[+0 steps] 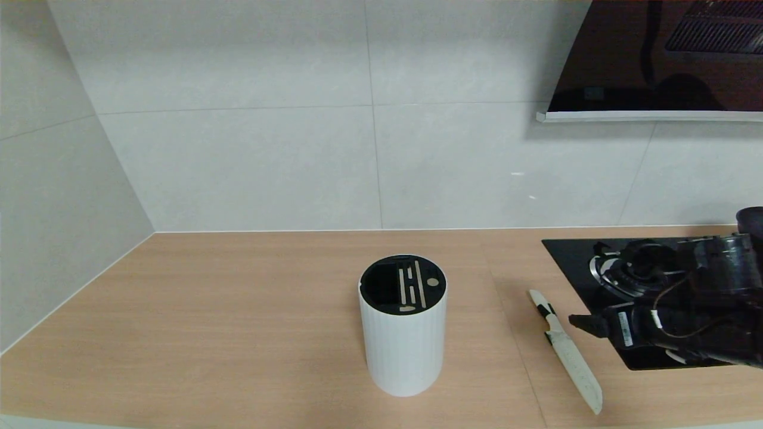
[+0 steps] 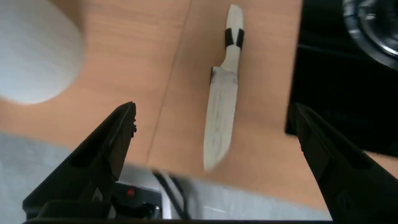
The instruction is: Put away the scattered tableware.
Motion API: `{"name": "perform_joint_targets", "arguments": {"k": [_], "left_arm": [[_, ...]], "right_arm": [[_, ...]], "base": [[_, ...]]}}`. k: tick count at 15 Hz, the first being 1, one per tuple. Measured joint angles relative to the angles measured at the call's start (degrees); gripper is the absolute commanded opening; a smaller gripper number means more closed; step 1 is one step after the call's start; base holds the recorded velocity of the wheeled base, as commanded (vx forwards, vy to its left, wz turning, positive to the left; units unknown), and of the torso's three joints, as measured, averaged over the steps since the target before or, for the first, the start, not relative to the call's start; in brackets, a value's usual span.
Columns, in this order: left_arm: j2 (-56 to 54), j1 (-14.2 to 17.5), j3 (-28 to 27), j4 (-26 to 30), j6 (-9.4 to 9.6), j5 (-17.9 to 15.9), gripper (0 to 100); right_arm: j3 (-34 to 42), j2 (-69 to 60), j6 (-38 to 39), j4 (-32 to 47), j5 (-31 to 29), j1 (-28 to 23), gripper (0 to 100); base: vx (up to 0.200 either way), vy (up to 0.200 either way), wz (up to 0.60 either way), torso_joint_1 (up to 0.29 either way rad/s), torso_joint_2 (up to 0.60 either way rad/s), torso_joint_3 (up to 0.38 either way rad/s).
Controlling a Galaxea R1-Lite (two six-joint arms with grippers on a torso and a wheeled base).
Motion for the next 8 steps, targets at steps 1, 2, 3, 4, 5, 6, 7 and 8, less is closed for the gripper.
{"name": "perform_joint_targets", "arguments": {"k": [1, 2, 3, 4, 5, 6, 7, 8], "left_arm": [[0.0, 0.0, 0.0, -0.02, 0.01, 0.0, 100], [0.0, -0.04, 0.0, -0.05, 0.0, 0.0, 100], [0.0, -0.04, 0.0, -0.05, 0.01, 0.0, 100], [0.0, -0.02, 0.0, -0.05, 0.0, 0.0, 100], [0.0, -0.02, 0.0, -0.05, 0.0, 0.02, 100], [0.0, 0.0, 0.0, -0.05, 0.01, 0.02, 100], [0.0, 0.0, 0.0, -0.06, 0.01, 0.0, 100], [0.0, 0.02, 0.0, -0.06, 0.01, 0.0, 100]], "right_arm": [[-1.12, 4.08, 0.0, -1.89, -0.76, 0.11, 100], [-1.79, 7.83, 0.0, -4.11, -1.88, 0.2, 100], [-2.26, 11.36, 0.0, -7.01, -3.3, 0.21, 100], [-2.56, 14.95, 0.05, -11.06, -4.45, 0.28, 100], [-2.58, 18.03, 0.12, -14.15, -5.33, 0.37, 100], [-2.6, 20.78, 0.27, -15.99, -5.77, 0.41, 100], [-2.6, 23.32, 0.4, -17.38, -6.01, 0.41, 100], [-2.62, 25.17, 0.45, -18.07, -6.07, 0.39, 100]], "base": [[0.0, 0.0, 0.0, 0.0, 0.0, 0.0], [0.0, 0.0, 0.0, 0.0, 0.0, 0.0], [0.0, 0.0, 0.0, 0.0, 0.0, 0.0], [0.0, 0.0, 0.0, 0.0, 0.0, 0.0], [0.0, 0.0, 0.0, 0.0, 0.0, 0.0], [0.0, 0.0, 0.0, 0.0, 0.0, 0.0], [0.0, 0.0, 0.0, 0.0, 0.0, 0.0], [0.0, 0.0, 0.0, 0.0, 0.0, 0.0]]}}
